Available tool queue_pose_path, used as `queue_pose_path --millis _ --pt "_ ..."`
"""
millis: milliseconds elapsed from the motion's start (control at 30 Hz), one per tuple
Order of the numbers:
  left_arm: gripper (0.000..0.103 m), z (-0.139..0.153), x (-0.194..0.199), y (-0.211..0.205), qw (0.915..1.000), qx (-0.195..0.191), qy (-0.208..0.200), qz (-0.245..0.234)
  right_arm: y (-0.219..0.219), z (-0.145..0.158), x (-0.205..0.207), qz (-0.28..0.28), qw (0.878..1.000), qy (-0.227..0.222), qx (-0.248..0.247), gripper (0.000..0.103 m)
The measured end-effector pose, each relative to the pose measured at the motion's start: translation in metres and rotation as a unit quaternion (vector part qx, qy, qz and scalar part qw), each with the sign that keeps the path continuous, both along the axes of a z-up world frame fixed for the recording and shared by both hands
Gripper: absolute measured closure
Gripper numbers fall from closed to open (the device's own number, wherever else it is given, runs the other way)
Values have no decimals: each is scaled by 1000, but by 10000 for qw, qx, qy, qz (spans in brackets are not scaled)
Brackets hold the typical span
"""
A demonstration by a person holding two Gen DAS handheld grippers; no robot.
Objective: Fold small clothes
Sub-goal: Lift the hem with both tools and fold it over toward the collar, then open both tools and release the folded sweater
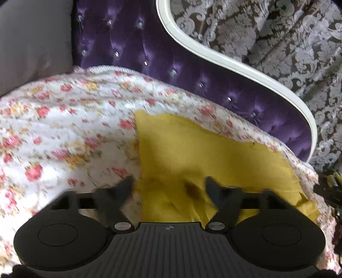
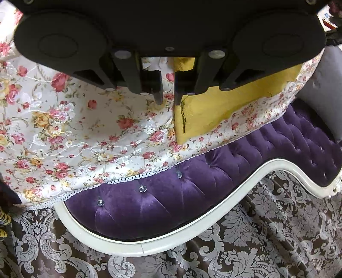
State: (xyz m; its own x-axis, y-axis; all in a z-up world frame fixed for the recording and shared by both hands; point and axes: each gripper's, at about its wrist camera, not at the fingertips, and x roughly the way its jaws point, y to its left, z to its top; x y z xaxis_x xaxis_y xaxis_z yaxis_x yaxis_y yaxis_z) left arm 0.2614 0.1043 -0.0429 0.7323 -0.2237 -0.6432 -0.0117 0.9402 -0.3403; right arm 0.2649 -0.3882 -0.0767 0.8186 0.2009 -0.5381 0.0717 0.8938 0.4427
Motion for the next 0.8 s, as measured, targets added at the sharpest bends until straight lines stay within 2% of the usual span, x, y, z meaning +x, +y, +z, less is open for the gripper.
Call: queue_pose_path --millis 167,233,367,500,600,667,767,800 --pt "14 11 5 17 9994 71 -166 312 5 6 1 70 9998 -56 -190 80" --pt "7 16 4 26 9987 122 -228 444 6 9 1 101 9996 -107 -241 79" --pt "6 21 -4 33 9980 312 -212 501 8 13 1 190 9993 -162 -269 79" --pt "6 14 -21 24 9981 574 17 208 20 14 -7 530 9973 -142 -490 79" --pt "6 7 -38 5 9949 980 124 -206 33 12 -19 920 9930 -48 -741 78" --pt "6 2 -48 -7 9916 1217 118 -421 44 10 -31 1185 9885 13 -937 77" --pt "6 -6 -62 -21 9882 1342 157 -716 62 5 -51 1620 9782 62 -1299 77" --pt "6 -9 -66 -27 9866 1390 171 -835 67 4 -57 1743 9749 73 -1382 74"
